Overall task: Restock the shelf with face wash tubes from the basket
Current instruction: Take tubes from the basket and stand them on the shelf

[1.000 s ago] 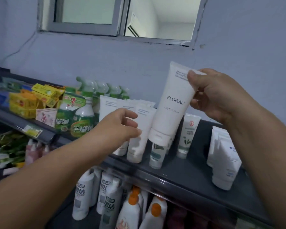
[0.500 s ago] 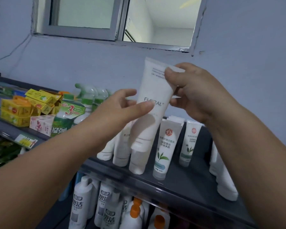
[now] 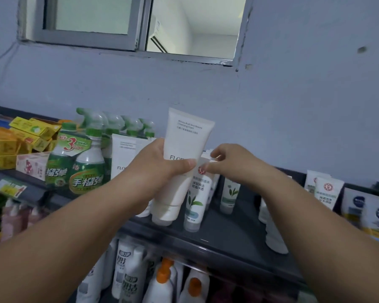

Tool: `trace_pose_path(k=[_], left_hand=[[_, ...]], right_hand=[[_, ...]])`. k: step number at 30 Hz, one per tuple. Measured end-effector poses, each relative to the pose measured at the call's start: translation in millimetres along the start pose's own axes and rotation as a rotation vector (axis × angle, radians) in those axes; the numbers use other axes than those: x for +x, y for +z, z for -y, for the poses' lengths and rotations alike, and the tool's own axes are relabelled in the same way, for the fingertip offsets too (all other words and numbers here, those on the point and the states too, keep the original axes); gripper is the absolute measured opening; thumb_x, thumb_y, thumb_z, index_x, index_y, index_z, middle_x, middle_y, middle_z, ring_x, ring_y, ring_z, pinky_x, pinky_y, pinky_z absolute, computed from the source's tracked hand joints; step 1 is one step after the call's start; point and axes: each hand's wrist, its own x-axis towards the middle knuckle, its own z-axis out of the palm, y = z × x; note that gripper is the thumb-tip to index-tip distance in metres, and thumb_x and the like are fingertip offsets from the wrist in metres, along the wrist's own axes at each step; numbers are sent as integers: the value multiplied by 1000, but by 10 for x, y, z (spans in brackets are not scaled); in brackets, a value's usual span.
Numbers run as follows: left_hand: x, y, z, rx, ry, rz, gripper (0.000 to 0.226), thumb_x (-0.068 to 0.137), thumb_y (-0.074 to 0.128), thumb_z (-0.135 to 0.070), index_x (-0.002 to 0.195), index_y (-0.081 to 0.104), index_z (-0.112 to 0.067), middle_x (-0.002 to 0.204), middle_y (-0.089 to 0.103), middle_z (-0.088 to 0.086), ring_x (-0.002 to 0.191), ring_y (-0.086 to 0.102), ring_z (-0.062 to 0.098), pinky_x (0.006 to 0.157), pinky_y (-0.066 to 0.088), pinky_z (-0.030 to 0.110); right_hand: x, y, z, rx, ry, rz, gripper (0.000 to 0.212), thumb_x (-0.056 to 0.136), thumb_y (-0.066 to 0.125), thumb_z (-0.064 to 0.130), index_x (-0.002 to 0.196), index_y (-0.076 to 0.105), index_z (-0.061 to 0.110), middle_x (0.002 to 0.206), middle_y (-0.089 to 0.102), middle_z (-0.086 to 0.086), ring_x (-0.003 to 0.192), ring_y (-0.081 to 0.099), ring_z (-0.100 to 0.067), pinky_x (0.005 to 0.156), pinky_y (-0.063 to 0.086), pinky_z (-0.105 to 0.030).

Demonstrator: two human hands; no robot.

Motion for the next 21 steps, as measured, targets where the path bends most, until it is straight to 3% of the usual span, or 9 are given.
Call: trace_pose_path(k=[3,5,8,11,16,21], left_hand=[[-8,120,51,-13,-19,-5,24,82,70,-8,101,64,-23,96,75,-4,88,71,13,78,55,31],[-16,190,91,-21,-36,-4,24,82,69,-7,99,64,-23,95,75,-4,88,71,14,80,55,34],[-27,261,159,-51,-66,-18,25,83,69,-8,102,63,-23,94,75,-3,88,71,16,78,55,35],[-22,308,221,-58,-88,-42,25,83,69,-10,104,62,-21,96,74,-1,89,70,20,76,55,35],[-7,424,280,-34,-105,-57,32,82,71,-13,111,61,-21,102,73,-3,95,69,20,84,55,39],[-4,516,318,-40,-114,-65,33,82,71,-14,112,60,-22,101,73,-4,93,70,18,83,55,38]], right_hand=[[23,102,-45,54,-41,-27,27,82,72,35,99,66,15,91,63,2,75,58,-12,59,43,-26],[30,101,-82,83,-60,-23,15,84,71,29,89,65,15,81,62,1,68,56,-13,55,41,-26],[46,-56,-181,89,-69,-43,14,82,74,23,77,62,17,77,62,-1,69,58,-18,61,48,-30],[115,-271,-343,69,-32,-89,11,82,73,20,86,66,13,85,66,-5,80,63,-22,76,53,-36],[239,-342,-591,-50,32,-59,13,83,73,18,79,61,15,80,60,-1,80,58,-21,73,47,-31],[300,-265,-768,-39,76,-28,12,84,72,16,80,60,14,78,62,-4,75,60,-22,75,50,-32]])
